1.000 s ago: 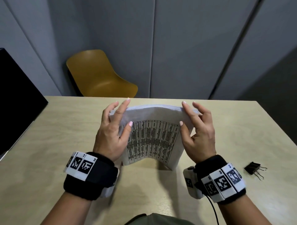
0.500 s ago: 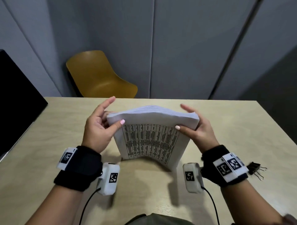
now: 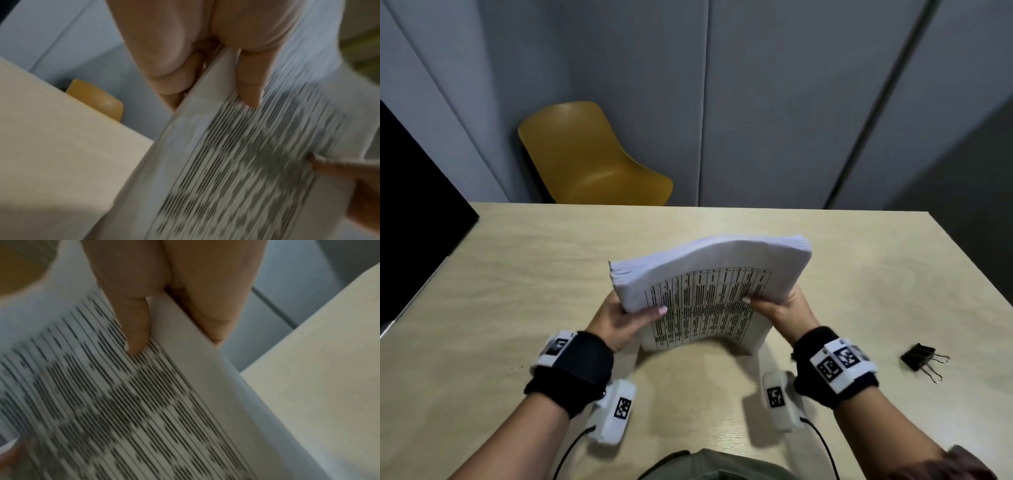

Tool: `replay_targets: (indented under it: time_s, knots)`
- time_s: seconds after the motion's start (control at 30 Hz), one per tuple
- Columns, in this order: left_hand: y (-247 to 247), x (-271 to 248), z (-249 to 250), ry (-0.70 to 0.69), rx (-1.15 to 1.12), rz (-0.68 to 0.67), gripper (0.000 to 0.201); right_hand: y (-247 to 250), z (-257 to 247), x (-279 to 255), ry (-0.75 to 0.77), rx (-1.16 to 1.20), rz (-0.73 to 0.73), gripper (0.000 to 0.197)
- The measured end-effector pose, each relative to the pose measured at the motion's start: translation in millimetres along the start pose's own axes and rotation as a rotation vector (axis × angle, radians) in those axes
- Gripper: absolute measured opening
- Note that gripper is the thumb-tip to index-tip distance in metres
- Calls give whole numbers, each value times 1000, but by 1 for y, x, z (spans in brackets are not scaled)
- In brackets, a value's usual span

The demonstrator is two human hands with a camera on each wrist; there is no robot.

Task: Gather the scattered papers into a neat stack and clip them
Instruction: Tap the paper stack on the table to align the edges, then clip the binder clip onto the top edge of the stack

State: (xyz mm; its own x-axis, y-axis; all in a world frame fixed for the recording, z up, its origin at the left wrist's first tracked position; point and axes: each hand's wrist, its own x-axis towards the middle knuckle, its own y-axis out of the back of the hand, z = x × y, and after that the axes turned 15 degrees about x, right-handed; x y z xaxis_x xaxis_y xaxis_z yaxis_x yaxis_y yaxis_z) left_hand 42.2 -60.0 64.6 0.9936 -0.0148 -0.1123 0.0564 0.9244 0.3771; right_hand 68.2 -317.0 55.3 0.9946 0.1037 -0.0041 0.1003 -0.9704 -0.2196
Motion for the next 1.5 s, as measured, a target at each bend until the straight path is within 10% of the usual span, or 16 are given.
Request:
replay_targets:
  time_s: [0.53,0.77,0.97,1.07,1.17,1.27,1.5]
  knots:
    - [-29,-6,-29,184,-54,86,26,-1,49,-19,-185,-159,194,23]
    - [-25,-4,-64,418,157,-291,43,12,64,-42,-609,-409,-8,32]
    - [-35,-14,-96,563,163,-345,56,25,73,-60,-642,-732,8,24]
    - [-36,-11,-97,565,183,-347,50,53,73,-56,-589,-705,324,16]
    - [-42,-12,-100,543,186,-349,44,96,59,-59,-412,-172,959,27]
    - [-44,-14,-99,516,208,-356,42,145,36,-63,-328,157,1291,27]
    - [-43,-13,-101,504,282,-382,51,213,29,-60,-452,168,1335,51]
